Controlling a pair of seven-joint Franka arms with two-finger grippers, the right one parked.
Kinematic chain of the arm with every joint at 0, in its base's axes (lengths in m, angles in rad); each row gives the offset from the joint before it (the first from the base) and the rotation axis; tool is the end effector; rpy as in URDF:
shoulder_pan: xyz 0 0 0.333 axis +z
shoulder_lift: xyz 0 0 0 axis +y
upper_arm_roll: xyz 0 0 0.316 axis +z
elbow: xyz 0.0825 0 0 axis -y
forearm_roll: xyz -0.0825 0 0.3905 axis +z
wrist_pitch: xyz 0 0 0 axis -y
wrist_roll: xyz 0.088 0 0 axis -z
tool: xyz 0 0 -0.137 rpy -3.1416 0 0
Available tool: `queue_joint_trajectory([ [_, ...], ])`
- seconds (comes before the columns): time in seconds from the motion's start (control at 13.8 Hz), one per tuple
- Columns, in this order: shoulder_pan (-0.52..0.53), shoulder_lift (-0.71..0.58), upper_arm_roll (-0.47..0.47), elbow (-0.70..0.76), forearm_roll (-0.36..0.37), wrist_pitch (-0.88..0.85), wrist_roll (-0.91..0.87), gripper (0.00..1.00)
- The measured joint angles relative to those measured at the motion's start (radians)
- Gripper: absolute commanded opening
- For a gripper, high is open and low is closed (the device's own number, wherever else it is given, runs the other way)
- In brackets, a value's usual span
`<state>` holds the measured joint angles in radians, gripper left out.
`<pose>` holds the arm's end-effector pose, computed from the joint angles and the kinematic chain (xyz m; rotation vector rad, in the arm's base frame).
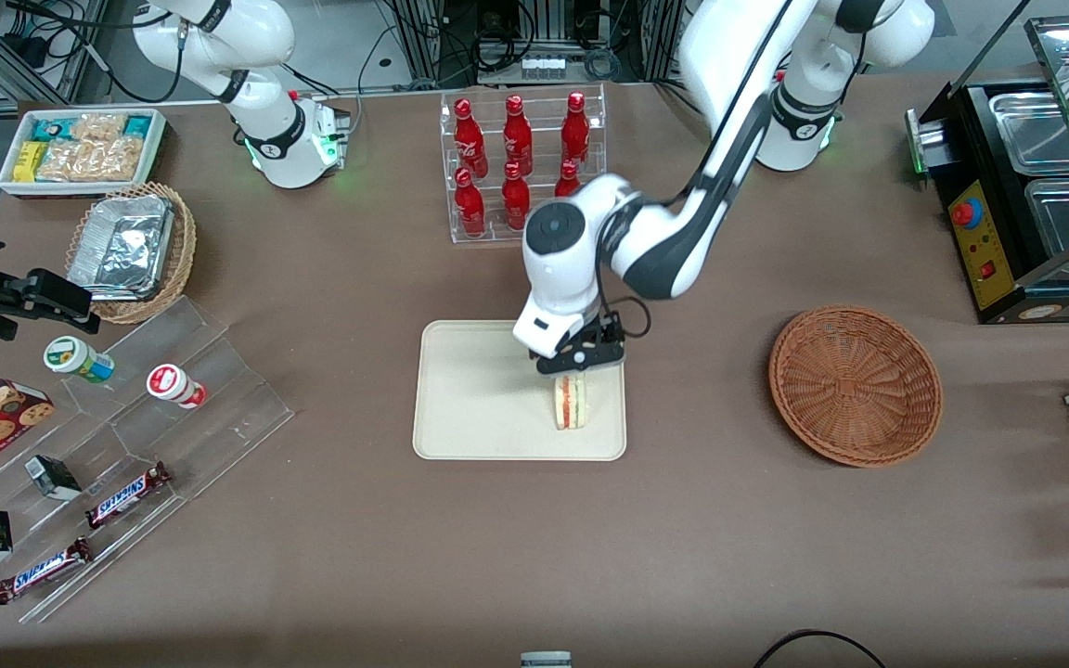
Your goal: Place sandwich from basket to tray
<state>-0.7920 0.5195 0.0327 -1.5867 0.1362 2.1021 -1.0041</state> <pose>0.5087 -0.4725 0.3016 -3.0385 -0.2607 -0.1533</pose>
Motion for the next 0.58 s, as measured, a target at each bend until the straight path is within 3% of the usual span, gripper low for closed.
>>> queue_joint_trajectory([
  [0.58, 0.097, -0.349, 0.044, -0.005, 0.004, -0.360, -0.004, 1.00],
])
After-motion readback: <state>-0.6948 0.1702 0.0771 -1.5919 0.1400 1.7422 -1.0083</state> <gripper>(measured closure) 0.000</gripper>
